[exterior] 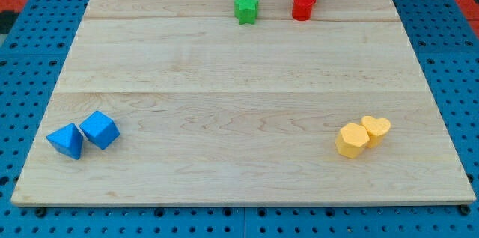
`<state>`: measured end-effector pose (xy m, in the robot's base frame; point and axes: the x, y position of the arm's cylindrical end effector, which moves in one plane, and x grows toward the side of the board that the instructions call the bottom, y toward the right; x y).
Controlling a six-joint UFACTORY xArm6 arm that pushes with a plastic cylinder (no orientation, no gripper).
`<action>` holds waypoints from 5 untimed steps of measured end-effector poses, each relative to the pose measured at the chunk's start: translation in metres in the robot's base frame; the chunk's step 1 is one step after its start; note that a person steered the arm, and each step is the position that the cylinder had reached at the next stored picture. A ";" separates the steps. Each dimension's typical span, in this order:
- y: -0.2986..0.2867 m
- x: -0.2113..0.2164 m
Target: Slightly push the green circle to the left of the red star
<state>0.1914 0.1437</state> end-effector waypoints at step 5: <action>0.014 0.170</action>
<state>0.3618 0.1573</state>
